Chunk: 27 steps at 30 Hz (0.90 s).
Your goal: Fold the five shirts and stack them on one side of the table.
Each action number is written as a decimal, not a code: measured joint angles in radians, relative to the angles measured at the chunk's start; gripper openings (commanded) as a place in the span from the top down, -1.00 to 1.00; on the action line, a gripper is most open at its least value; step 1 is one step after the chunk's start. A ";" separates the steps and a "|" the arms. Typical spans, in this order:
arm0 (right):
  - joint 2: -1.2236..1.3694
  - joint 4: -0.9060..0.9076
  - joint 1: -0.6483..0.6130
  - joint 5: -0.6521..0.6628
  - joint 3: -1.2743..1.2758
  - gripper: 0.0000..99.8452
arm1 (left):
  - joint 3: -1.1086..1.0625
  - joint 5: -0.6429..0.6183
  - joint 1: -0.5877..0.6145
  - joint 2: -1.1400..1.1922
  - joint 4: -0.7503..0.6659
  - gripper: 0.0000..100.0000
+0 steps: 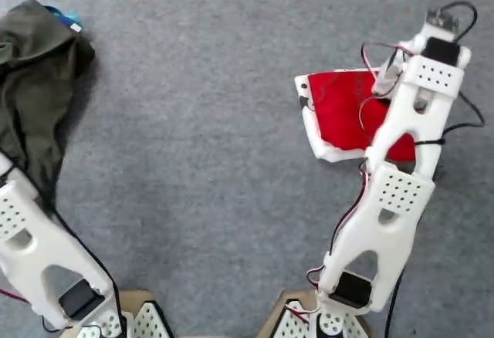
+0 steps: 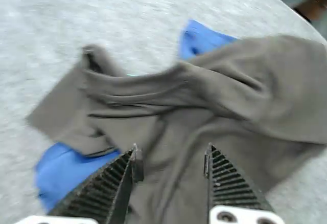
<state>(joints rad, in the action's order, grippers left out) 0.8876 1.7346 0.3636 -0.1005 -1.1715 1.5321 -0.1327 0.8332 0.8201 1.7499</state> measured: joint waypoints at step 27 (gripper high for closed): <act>-0.341 0.026 -0.083 0.000 0.130 0.97 | 0.072 0.006 -0.020 0.258 -0.135 0.94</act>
<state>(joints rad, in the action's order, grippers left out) 0.5470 1.7607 0.2808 -0.1005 -1.0411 1.6042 -0.1266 0.8132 1.0779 1.6149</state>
